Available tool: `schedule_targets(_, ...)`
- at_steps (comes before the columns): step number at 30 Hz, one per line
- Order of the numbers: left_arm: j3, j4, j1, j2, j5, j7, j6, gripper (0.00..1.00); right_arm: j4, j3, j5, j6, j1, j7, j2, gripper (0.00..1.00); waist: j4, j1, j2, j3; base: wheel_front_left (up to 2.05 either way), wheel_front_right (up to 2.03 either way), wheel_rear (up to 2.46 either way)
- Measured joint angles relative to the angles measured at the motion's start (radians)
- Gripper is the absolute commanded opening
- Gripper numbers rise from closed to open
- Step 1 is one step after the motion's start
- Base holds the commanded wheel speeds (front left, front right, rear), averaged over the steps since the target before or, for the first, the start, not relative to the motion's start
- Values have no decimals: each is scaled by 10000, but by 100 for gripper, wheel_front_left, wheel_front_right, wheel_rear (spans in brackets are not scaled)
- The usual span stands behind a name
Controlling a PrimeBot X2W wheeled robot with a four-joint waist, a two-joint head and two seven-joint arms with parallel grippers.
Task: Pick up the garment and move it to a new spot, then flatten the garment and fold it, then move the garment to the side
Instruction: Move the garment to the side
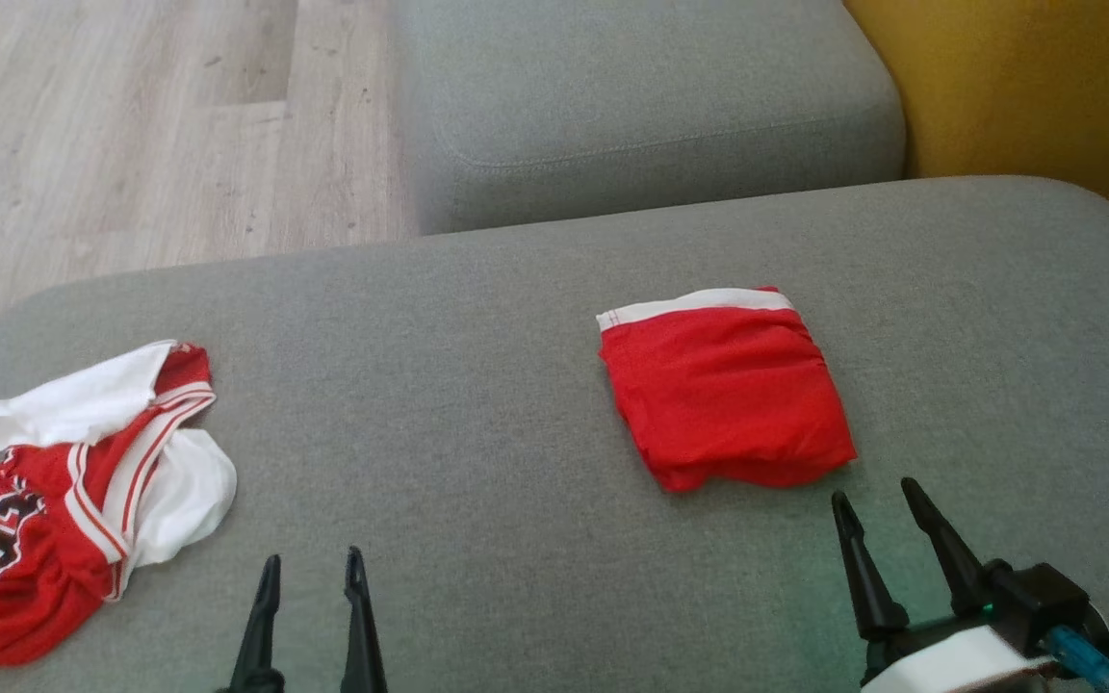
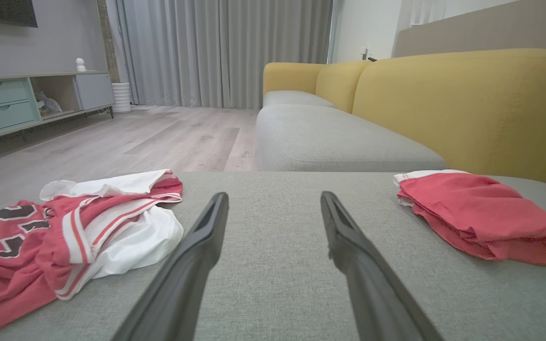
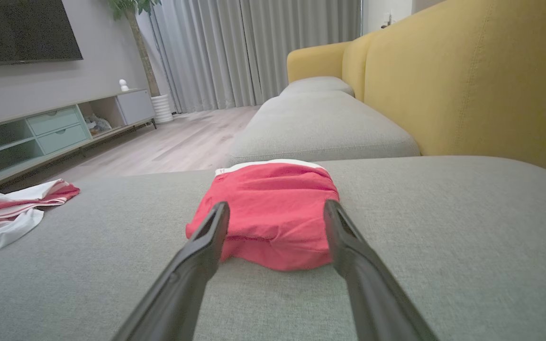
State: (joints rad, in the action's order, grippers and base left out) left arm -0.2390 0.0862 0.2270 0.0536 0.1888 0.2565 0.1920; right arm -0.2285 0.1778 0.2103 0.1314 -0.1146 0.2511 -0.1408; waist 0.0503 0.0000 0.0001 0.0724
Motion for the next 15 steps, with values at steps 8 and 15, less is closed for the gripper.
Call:
schedule_targets(8, -192, -98, -14, 2, -314, 0, -36, 100, -803, -77, 188, 0, 335, -2, 56, 100, 39, 0, 0, -296, 0, 0, 0)
schedule_targets(15, -566, -581, -402, 2, -314, 0, 48, 100, -2374, 134, 855, 0, 2097, -44, -384, 100, -109, 0, 0, -848, 0, 0, 0)
